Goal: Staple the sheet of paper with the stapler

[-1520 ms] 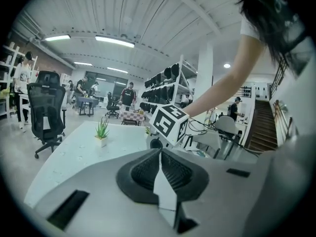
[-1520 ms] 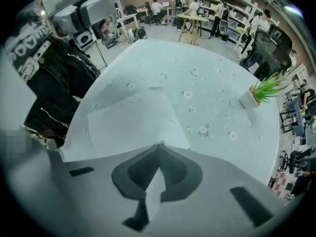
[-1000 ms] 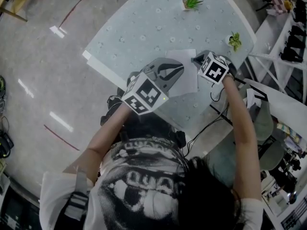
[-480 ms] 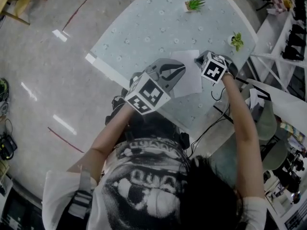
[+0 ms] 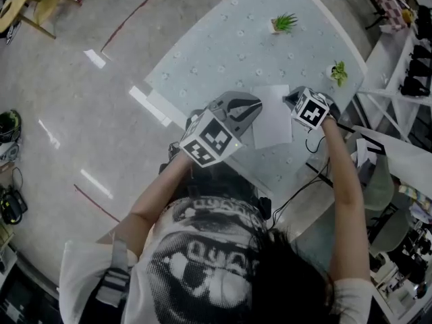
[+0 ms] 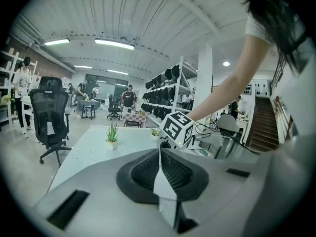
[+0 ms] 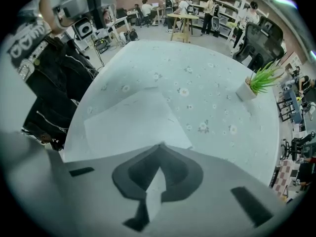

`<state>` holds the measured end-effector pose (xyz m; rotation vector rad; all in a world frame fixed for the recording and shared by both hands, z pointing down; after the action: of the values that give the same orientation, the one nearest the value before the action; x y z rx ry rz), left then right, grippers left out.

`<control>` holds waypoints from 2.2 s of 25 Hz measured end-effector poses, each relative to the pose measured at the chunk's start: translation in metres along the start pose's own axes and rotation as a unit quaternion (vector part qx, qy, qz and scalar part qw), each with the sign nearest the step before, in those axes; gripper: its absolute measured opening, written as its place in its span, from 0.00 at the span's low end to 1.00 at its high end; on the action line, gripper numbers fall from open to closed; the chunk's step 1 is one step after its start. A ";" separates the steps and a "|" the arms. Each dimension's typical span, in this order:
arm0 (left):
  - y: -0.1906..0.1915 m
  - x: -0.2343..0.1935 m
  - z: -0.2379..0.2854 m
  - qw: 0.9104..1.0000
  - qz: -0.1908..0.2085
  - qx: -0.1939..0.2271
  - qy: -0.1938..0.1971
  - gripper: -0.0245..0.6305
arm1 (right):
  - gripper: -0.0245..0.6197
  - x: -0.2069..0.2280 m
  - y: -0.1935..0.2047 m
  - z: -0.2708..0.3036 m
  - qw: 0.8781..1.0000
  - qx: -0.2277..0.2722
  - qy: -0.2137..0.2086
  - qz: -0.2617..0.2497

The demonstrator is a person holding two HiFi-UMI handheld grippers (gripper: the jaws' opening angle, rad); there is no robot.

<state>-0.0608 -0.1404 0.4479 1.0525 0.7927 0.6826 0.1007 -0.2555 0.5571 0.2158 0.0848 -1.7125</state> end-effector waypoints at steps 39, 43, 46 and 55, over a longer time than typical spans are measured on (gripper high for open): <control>0.010 0.062 -0.020 0.990 0.071 -0.085 0.085 0.06 | 0.03 -0.150 -0.003 -0.117 0.839 0.247 0.215 0.435; 0.014 0.102 -0.028 0.991 0.074 -0.082 0.074 0.06 | 0.03 -0.193 -0.002 -0.137 0.811 0.280 0.229 0.459; 0.016 0.134 -0.037 0.993 0.072 -0.074 0.061 0.06 | 0.03 -0.224 -0.002 -0.153 0.793 0.305 0.236 0.471; 0.040 0.219 -0.075 0.995 0.074 -0.068 0.022 0.06 | 0.03 -0.311 -0.006 -0.195 0.747 0.384 0.253 0.481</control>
<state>-0.0075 0.0861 0.4134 0.9819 0.7014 0.8769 0.1559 0.0824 0.4248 1.1327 -0.3064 -0.5162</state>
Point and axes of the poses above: the fingertips, and each gripper's own axes: z forward along the fingers, x to its right, y out of its underside, the point moved 7 cm from there along -z, backward along the fingers, and after that the axes turned 14 degrees about y, right-handed, at the moved point
